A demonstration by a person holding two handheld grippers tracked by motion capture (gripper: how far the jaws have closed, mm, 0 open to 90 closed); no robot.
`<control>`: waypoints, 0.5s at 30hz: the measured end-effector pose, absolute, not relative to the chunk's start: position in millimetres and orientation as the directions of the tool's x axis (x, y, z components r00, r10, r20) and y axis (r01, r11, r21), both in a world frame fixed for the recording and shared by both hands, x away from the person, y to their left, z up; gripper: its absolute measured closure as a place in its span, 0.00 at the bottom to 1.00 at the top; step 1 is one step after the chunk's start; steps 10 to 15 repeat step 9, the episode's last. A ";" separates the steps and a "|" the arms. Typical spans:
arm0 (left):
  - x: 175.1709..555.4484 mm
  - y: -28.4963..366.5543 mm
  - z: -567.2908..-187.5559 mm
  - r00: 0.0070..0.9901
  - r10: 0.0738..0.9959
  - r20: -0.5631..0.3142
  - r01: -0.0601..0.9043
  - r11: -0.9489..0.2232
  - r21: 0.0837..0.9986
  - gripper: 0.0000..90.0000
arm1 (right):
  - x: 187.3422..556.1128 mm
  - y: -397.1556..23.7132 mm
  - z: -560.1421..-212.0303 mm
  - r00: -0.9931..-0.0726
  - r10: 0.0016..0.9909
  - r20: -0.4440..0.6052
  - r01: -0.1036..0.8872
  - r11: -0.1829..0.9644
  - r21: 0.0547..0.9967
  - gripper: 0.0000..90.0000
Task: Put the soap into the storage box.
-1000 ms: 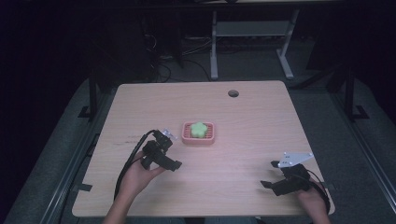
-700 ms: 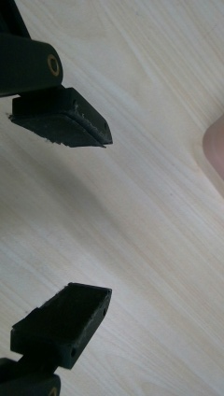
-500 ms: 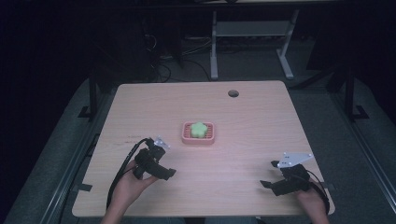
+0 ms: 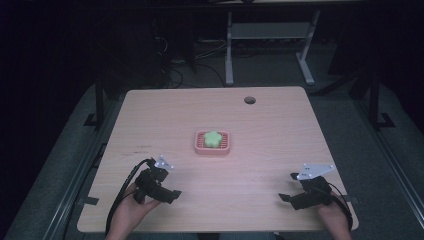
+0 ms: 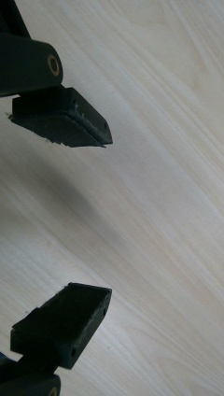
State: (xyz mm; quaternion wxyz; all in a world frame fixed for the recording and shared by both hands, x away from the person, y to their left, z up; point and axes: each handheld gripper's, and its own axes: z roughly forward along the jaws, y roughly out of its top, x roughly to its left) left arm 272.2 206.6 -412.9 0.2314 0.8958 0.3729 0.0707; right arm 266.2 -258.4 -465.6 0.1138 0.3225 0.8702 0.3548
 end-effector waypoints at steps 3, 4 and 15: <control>267.9 210.5 -416.5 0.707 0.706 -0.048 0.639 -0.607 0.472 0.24 | 265.9 -258.4 -466.0 -0.764 0.644 0.029 0.481 0.538 0.692 0.15; 265.9 213.1 -419.1 0.706 0.706 -0.051 0.637 -0.603 0.480 0.24 | 265.8 -258.6 -465.9 -0.764 0.644 0.029 0.480 0.538 0.693 0.15; 256.6 219.5 -431.4 0.689 0.719 -0.095 0.650 -0.554 0.520 0.24 | 265.6 -258.7 -465.7 -0.764 0.645 0.027 0.475 0.533 0.700 0.15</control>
